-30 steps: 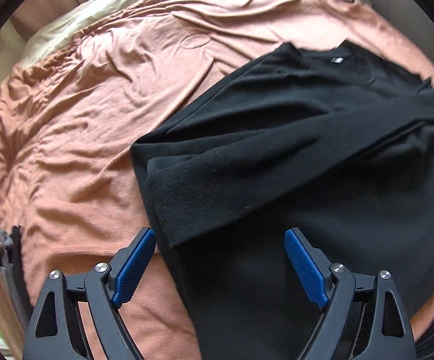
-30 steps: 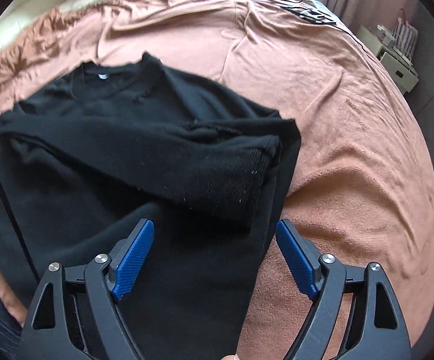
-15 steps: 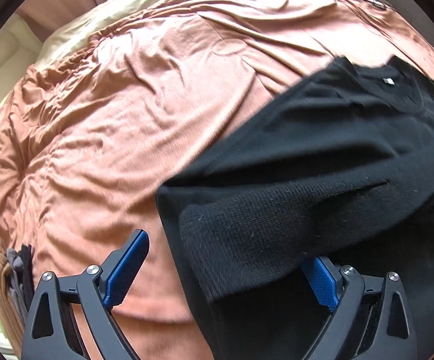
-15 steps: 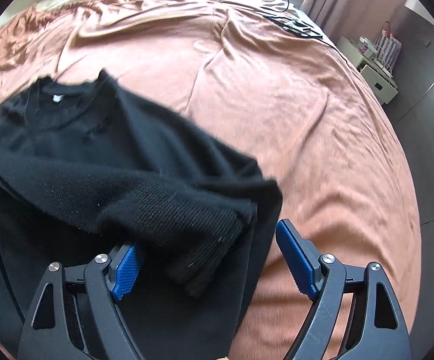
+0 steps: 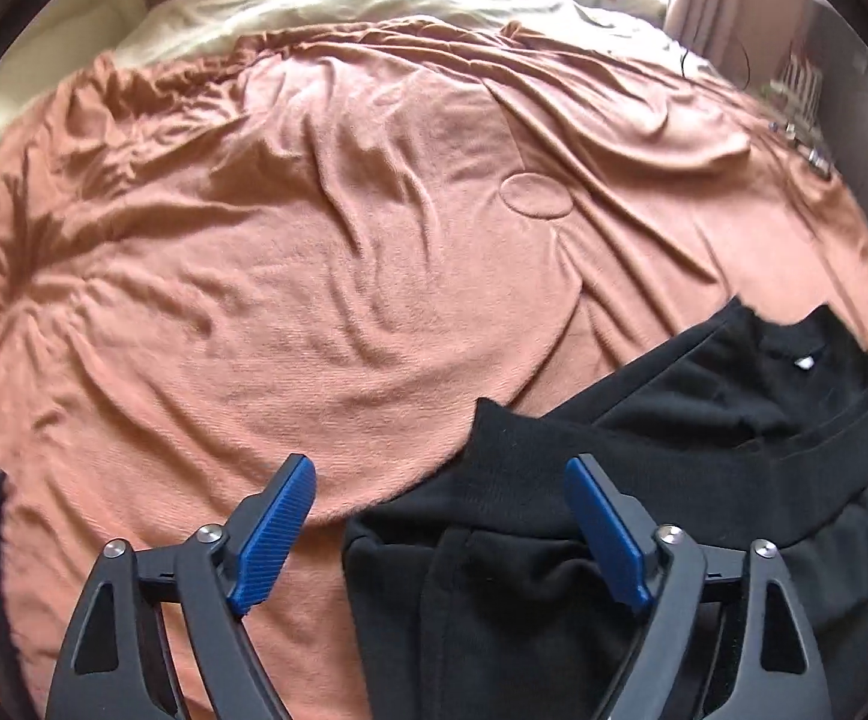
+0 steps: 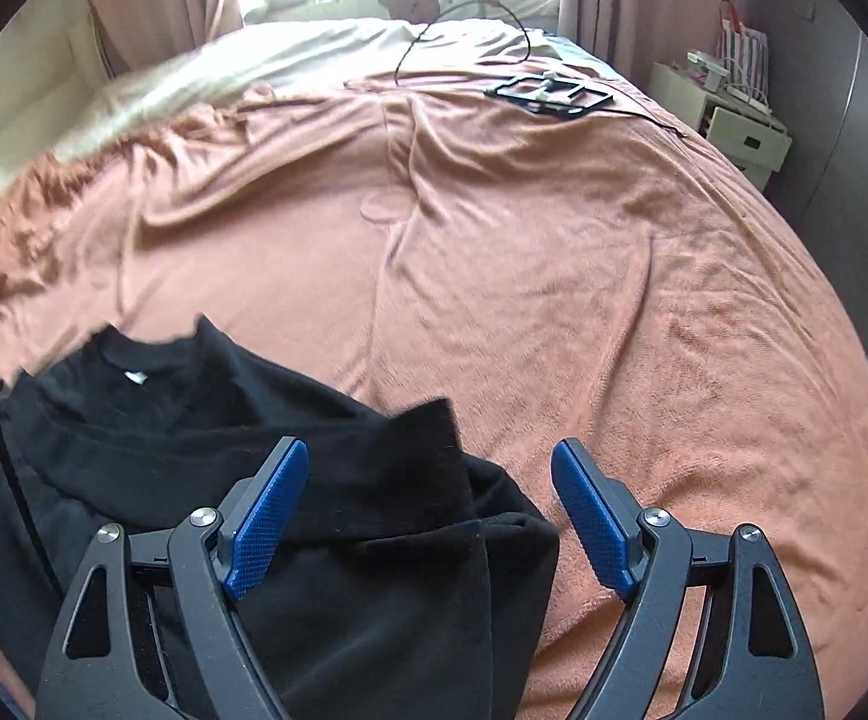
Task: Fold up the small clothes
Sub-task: 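Move both open grippers to the folded edge of the shirt, then grasp the folded edge with both grippers and lift it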
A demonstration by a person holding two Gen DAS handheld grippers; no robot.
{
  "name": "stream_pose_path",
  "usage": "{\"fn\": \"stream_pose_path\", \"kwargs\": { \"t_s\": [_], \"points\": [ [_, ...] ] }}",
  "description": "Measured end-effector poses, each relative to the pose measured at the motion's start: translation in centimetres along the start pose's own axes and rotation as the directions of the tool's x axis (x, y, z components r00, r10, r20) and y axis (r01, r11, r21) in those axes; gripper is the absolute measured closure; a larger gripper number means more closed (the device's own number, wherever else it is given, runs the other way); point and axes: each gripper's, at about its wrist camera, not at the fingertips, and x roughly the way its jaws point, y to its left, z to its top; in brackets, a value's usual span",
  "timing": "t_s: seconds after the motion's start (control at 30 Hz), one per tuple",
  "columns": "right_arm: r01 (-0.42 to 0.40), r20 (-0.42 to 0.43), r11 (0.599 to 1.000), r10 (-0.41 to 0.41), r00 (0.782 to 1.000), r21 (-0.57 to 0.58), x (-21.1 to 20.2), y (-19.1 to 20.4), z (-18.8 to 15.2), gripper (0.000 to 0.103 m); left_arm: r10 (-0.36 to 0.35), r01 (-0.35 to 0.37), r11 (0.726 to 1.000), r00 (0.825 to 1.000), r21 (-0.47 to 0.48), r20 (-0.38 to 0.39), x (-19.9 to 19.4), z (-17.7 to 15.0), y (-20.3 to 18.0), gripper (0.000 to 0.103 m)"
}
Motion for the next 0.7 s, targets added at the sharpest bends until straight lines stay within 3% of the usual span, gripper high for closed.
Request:
{"fn": "stream_pose_path", "kwargs": {
  "t_s": [0.13,0.2,0.27,0.33,0.5,0.53,0.57,0.6,0.7],
  "points": [
    [-0.063,-0.025,0.998,0.063,0.998,-0.001,-0.2,-1.4,-0.6,0.021,-0.053,0.053,0.999,0.998,0.011,-0.015,0.5,0.2,-0.2,0.024],
    [-0.064,-0.051,0.997,0.062,0.997,-0.032,0.5,-1.6,-0.6,0.021,-0.069,0.07,0.997,0.997,0.023,-0.031,1.2,0.2,-0.6,0.032],
    [-0.072,-0.083,0.996,0.068,0.994,-0.046,1.6,-1.8,-0.9,0.03,-0.081,0.082,0.996,0.995,0.028,-0.05,1.8,0.0,-0.8,0.04],
    [-0.084,-0.104,0.996,0.079,0.991,-0.043,2.6,-1.9,-0.9,0.044,-0.097,0.099,0.995,0.993,0.029,-0.068,2.6,0.0,-1.1,0.047],
    [-0.109,-0.106,0.993,0.103,0.989,-0.054,4.6,-1.9,0.0,0.063,-0.127,0.129,0.991,0.99,0.03,-0.057,3.3,0.4,-1.4,0.065],
    [-0.111,-0.106,0.992,0.104,0.989,-0.06,4.7,-1.7,0.2,0.072,-0.124,0.126,0.991,0.991,0.033,-0.053,3.3,0.5,-1.4,0.069],
    [-0.113,-0.106,0.991,0.106,0.989,-0.066,4.8,-1.3,0.4,0.087,-0.122,0.124,0.992,0.991,0.038,-0.049,3.3,0.6,-1.5,0.077],
    [-0.112,-0.105,0.991,0.104,0.989,-0.073,4.9,-1.0,0.5,0.094,-0.118,0.12,0.992,0.992,0.045,-0.046,3.2,0.7,-1.6,0.088],
    [-0.103,-0.062,0.99,0.097,0.993,-0.094,3.6,-0.1,0.5,0.099,-0.107,0.108,0.993,0.994,0.056,-0.018,2.5,0.8,-1.4,0.096]
  ]
}}
